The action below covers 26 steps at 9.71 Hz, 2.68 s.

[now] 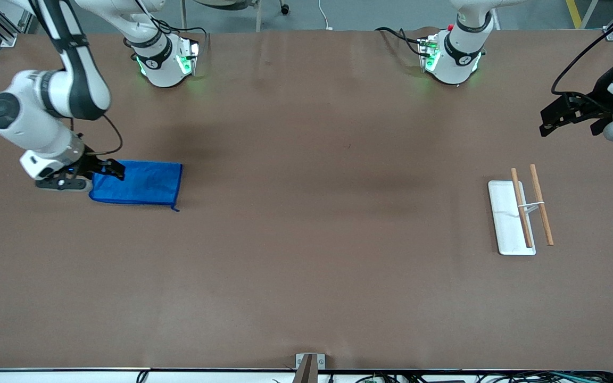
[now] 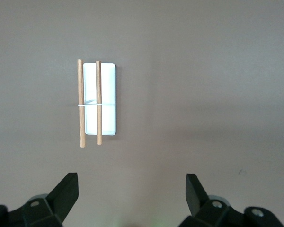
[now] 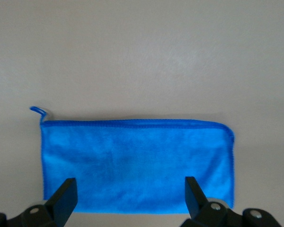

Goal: Right arm passes towel to left arm to hang
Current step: 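Reach the right gripper down and grasp the blue towel's end, lifting it, then carry the towel toward center while the left gripper reaches toward it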

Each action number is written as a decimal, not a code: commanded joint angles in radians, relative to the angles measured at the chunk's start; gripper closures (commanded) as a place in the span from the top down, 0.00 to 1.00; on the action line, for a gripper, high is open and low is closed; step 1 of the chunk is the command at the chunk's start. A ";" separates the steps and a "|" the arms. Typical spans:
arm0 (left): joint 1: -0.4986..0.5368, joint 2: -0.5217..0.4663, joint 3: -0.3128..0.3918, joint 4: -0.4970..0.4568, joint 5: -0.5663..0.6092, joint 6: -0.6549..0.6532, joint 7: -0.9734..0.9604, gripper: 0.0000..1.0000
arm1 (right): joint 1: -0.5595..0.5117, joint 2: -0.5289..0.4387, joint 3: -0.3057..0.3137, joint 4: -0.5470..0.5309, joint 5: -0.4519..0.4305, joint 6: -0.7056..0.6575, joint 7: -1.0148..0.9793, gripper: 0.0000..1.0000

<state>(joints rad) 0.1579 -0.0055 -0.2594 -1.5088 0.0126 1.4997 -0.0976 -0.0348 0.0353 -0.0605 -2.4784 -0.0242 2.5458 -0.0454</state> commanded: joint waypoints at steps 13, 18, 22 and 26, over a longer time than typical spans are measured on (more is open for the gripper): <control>-0.006 0.044 -0.029 -0.014 0.010 0.011 0.013 1.00 | -0.027 0.198 0.002 -0.120 -0.005 0.322 -0.002 0.00; -0.020 0.091 -0.031 -0.014 -0.079 0.046 0.015 1.00 | 0.024 0.047 0.131 0.280 -0.006 -0.447 0.184 0.00; -0.084 0.182 -0.031 -0.088 -0.377 0.178 0.015 1.00 | 0.027 0.058 0.315 0.456 0.092 -0.515 0.257 0.00; -0.208 0.231 -0.035 -0.263 -0.728 0.421 0.015 1.00 | 0.030 0.133 0.551 0.466 0.492 -0.122 0.256 0.00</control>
<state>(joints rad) -0.0579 0.2084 -0.2946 -1.7213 -0.6247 1.8988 -0.1007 0.0079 0.1258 0.4198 -2.0315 0.3701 2.3343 0.2016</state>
